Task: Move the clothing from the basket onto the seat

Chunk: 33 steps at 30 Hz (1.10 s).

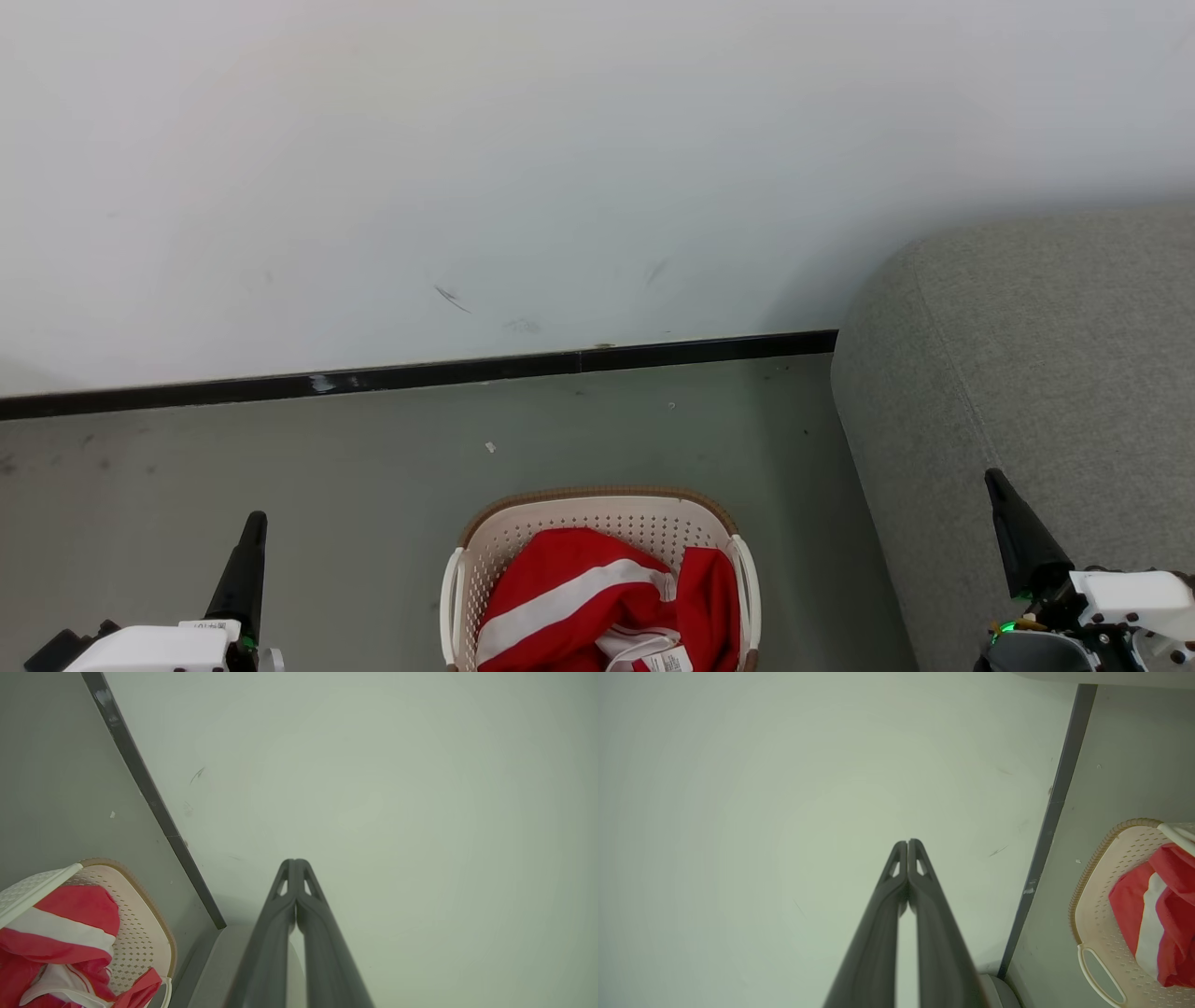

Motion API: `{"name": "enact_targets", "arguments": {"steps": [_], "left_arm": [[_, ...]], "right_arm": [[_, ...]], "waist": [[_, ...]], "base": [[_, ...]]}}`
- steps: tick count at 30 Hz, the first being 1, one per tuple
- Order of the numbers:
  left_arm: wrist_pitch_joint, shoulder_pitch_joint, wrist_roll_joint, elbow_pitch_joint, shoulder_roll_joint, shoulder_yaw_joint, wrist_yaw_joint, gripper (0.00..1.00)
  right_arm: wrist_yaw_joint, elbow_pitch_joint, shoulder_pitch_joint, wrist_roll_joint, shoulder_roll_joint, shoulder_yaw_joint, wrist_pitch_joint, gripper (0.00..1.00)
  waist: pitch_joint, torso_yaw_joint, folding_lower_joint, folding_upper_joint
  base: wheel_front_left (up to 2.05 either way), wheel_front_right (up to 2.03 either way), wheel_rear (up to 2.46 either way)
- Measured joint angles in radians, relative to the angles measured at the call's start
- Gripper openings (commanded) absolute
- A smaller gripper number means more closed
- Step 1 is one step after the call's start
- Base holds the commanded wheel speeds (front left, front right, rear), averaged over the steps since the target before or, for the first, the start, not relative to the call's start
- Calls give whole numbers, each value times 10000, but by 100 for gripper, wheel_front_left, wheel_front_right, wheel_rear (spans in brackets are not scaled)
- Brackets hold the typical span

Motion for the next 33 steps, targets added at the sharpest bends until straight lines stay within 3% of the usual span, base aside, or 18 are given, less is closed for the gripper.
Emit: {"name": "enact_targets", "arguments": {"steps": [18, 19, 20, 21, 22, 33], "left_arm": [[0, 1, 0, 4, 0, 0, 0, 0], [0, 45, 2, 75, -31, -2, 6, 100], [0, 126, 2, 173, -71, -13, 8, 100], [0, 216, 2, 293, -123, -23, 19, 0], [0, 321, 2, 399, -184, -31, 25, 100], [-190, 483, 320, 351, -267, -309, 46, 100]], "right_arm": [[0, 4, 0, 0, 0, -4, 0, 0], [-2, 46, 59, 2, 25, 15, 0, 100], [-12, 138, 134, 2, 71, 38, 0, 100], [-12, 232, 250, 2, 127, 75, 0, 0], [-13, 357, 354, 2, 178, 98, 0, 100], [-17, 318, 544, -167, 272, 199, -249, 100]], "waist": [[0, 0, 0, 0], [0, 0, 0, 0], [0, 0, 0, 0], [0, 0, 0, 0], [0, 0, 0, 0], [-10, -3, 0, 0]], "base": [[0, 0, 0], [0, 0, 0], [0, 0, 0], [0, 0, 0], [0, 0, 0], [0, 0, 0]]}}
